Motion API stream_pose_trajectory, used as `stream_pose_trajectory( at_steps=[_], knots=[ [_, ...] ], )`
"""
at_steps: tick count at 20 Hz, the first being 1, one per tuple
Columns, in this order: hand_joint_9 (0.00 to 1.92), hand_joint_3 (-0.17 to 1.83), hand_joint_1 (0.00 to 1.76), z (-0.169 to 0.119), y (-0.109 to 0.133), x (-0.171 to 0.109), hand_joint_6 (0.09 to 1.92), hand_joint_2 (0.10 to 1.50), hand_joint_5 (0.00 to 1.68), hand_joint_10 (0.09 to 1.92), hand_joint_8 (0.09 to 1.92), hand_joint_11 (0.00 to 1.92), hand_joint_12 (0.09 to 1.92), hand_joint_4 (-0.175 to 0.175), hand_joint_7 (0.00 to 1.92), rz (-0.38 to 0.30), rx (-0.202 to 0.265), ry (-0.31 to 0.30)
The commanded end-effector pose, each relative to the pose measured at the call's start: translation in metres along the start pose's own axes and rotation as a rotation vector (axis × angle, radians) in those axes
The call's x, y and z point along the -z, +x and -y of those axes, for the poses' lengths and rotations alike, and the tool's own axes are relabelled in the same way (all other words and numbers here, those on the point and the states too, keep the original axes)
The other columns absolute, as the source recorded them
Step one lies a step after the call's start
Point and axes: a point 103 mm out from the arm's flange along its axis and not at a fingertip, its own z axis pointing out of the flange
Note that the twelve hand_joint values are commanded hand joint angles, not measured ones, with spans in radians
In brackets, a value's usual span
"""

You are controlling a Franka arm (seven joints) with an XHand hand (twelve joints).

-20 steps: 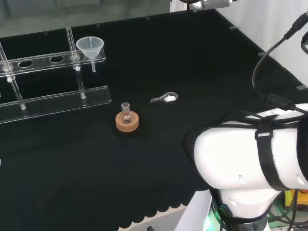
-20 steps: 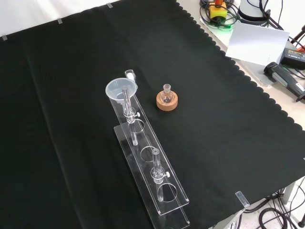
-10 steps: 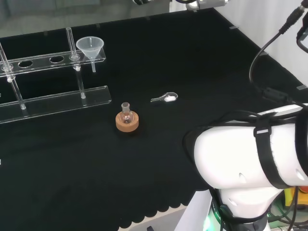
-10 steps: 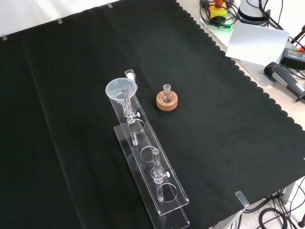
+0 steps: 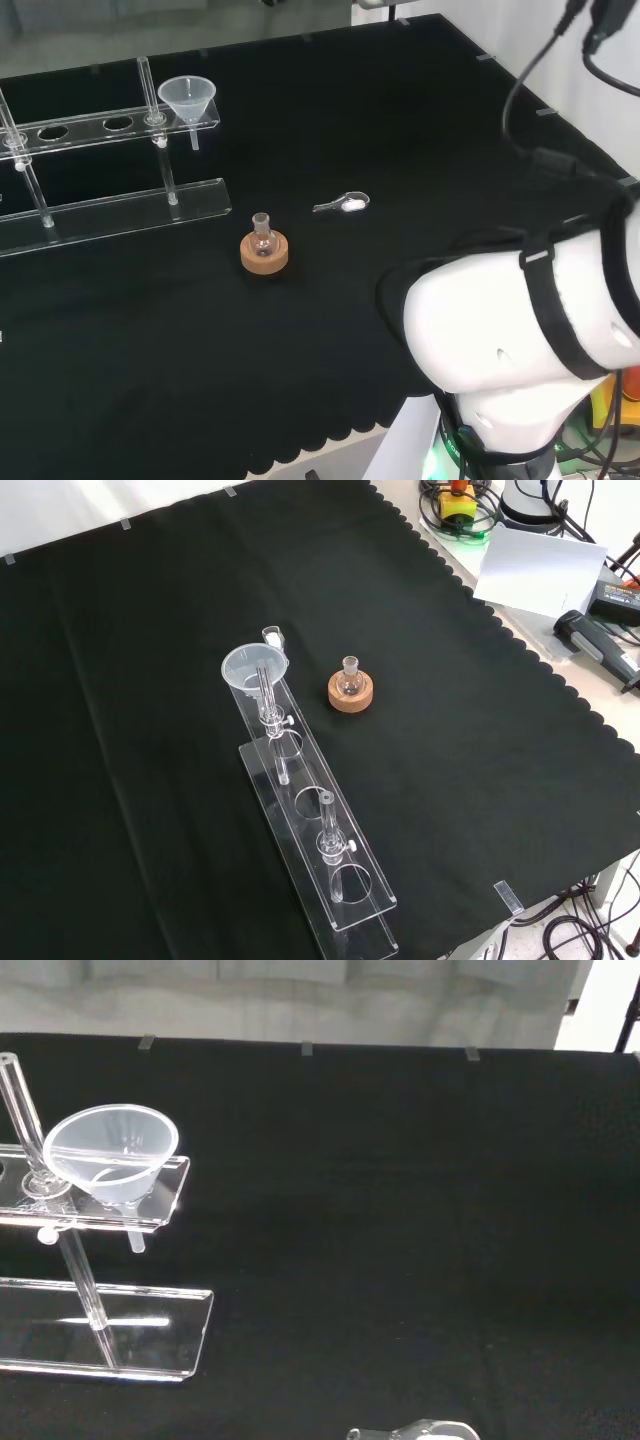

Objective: Pick up the funnel from the transparent funnel stand.

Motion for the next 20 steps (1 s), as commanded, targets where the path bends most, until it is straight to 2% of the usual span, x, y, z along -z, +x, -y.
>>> stream_pose_trajectory(
  at_steps=[1, 3, 9, 12, 14, 20],
  knots=[
    [0.00, 0.10, 0.41, -0.103, 0.062, -0.009, 0.09, 0.63, 0.00, 0.09, 0.09, 0.00, 0.09, 0.038, 0.00, -0.026, -0.011, 0.004],
    [0.00, 0.09, 0.40, -0.122, 0.072, -0.013, 0.09, 0.63, 0.00, 0.09, 0.09, 0.00, 0.09, 0.029, 0.00, -0.041, -0.025, 0.002],
    [0.00, 0.08, 0.39, -0.142, 0.076, -0.033, 0.09, 0.63, 0.00, 0.09, 0.09, 0.00, 0.09, 0.013, 0.00, -0.065, -0.040, 0.027],
    [0.00, 0.08, 0.39, -0.142, 0.080, -0.037, 0.09, 0.63, 0.00, 0.09, 0.09, 0.00, 0.09, 0.005, 0.00, -0.081, -0.032, 0.034],
    [0.00, 0.08, 0.39, -0.143, 0.086, -0.038, 0.09, 0.63, 0.00, 0.09, 0.09, 0.00, 0.09, 0.000, 0.00, -0.079, -0.008, 0.047],
    [0.00, 0.08, 0.39, -0.135, 0.095, -0.040, 0.09, 0.64, 0.00, 0.09, 0.09, 0.00, 0.09, -0.008, 0.00, -0.103, -0.003, 0.035]
  ],
)
